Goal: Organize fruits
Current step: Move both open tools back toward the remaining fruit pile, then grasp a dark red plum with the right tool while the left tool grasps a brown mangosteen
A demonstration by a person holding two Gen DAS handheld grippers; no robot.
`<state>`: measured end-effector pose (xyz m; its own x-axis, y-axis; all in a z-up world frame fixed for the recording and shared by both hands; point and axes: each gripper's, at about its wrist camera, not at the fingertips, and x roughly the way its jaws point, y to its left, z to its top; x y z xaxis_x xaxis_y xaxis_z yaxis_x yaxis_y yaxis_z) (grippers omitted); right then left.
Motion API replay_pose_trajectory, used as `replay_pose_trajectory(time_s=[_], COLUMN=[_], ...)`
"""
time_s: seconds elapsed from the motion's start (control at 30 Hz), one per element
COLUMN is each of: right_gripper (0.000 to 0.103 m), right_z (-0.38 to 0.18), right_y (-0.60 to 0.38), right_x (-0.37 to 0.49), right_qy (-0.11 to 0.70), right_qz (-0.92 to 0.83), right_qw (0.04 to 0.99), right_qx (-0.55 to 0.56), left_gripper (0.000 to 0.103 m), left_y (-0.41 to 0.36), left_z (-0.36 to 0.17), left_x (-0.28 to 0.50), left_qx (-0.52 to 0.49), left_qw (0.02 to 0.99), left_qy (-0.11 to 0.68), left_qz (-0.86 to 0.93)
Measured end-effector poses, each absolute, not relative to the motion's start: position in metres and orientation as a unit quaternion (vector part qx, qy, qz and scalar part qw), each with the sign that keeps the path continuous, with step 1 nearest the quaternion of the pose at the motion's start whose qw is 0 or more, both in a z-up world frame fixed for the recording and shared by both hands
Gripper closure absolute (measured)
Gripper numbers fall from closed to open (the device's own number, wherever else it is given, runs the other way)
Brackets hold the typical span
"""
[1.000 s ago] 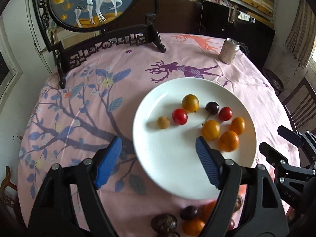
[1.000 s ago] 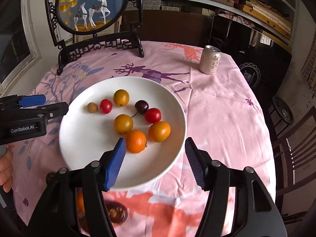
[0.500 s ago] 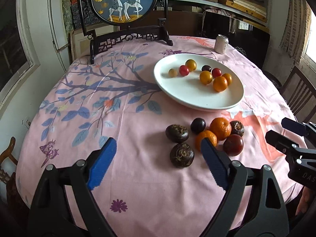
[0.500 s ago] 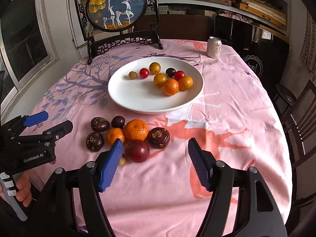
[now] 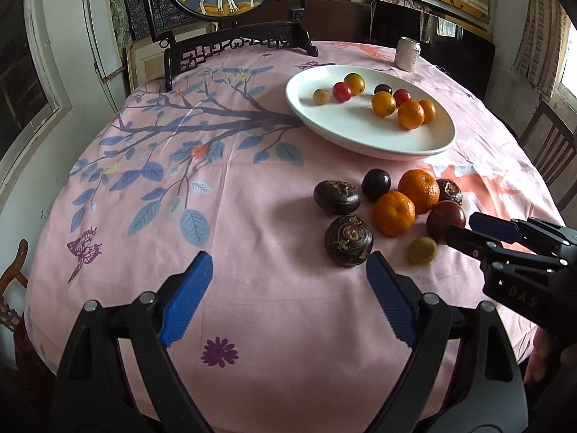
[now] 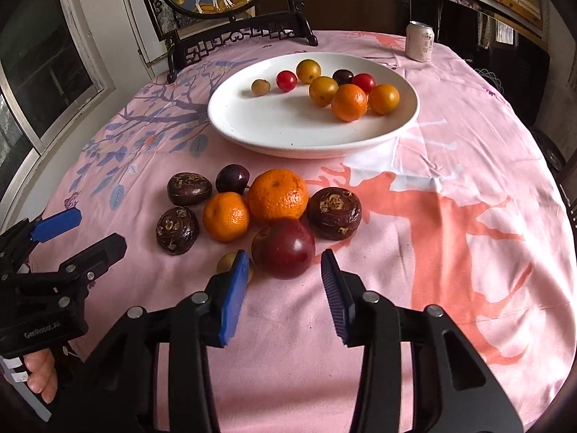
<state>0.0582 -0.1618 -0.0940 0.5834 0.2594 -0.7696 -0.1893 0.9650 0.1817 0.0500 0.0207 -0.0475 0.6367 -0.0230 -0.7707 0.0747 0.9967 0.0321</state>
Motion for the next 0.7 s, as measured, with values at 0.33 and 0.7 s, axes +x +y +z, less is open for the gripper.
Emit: replay_pose_trajectory(time_s=[0.33,0.7], right_gripper=[0.064,0.064], right_z=[-0.099,-0.102], right_y=[-0.163,-0.195], right_x=[0.070,0.024], right_qy=[0.439,0.453], right_qz=[0.134,0.115], right_qw=[0.886,0.882], right_qx=[0.064,0.055], left_gripper=[0.014,0.038], left_y=[0.012,-0.011], left_z=[-0.064,-0.089], left_x=[0.067,0.092], left_qx=[0.027,0.019], left_qw=[0.893,0.873], left_qy=[0.447,0.481], left_qz=[-0.048,-0.075])
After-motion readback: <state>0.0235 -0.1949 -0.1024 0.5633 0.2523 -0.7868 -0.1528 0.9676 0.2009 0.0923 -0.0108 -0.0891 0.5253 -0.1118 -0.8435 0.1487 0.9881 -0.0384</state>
